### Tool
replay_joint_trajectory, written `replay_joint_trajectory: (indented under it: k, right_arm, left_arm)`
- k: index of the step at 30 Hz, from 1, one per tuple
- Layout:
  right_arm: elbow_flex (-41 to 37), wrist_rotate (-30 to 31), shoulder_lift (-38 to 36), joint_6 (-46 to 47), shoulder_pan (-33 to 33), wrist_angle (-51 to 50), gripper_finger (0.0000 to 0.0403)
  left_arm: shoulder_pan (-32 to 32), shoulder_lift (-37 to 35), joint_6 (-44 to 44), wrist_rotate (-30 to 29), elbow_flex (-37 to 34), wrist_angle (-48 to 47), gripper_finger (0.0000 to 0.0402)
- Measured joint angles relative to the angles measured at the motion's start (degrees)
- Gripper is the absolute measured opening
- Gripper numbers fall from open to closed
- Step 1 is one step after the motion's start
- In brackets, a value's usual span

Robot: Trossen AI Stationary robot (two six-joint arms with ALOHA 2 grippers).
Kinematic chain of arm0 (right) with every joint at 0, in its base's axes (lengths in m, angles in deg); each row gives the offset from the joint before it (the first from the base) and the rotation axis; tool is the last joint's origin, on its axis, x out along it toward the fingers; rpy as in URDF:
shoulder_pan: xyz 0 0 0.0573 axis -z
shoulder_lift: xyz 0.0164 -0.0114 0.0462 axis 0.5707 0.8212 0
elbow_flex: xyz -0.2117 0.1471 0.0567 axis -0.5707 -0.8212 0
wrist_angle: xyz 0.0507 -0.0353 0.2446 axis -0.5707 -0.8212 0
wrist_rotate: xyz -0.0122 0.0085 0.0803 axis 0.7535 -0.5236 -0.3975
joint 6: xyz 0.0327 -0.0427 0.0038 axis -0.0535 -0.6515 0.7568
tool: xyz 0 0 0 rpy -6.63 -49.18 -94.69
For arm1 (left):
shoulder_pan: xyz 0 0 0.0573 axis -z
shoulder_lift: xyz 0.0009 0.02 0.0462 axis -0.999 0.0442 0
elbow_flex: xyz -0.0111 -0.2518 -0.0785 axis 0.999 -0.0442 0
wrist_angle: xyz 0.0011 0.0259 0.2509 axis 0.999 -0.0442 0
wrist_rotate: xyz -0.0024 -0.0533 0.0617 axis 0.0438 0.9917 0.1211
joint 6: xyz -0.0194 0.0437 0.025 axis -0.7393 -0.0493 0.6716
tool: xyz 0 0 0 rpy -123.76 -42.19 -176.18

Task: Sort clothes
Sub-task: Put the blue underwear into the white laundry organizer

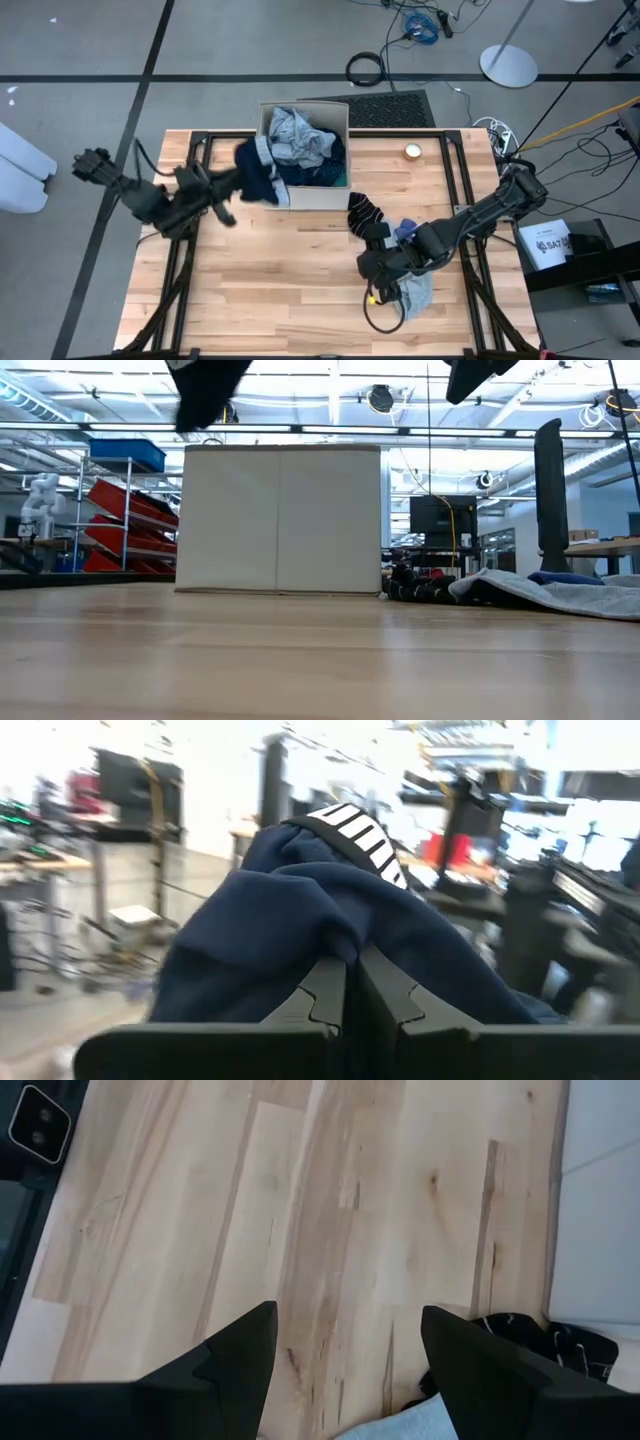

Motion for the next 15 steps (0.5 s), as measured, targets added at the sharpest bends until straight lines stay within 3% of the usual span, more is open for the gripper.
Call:
replay_joint_trajectory:
  k: [7,15]
  right_arm:
    - [0.0,0.1,0.0,0.0,0.0,0.0,0.0235]
    - [0.0,0.3,0.0,-1.7,0.2,1.0,0.0235]
  left_arm:
    - [-12.2,-0.7,5.1,4.3,0.9,5.6,0.0015]
    - [-28.8,3.1,-8.1,24.5,4.3,3.7,0.0015]
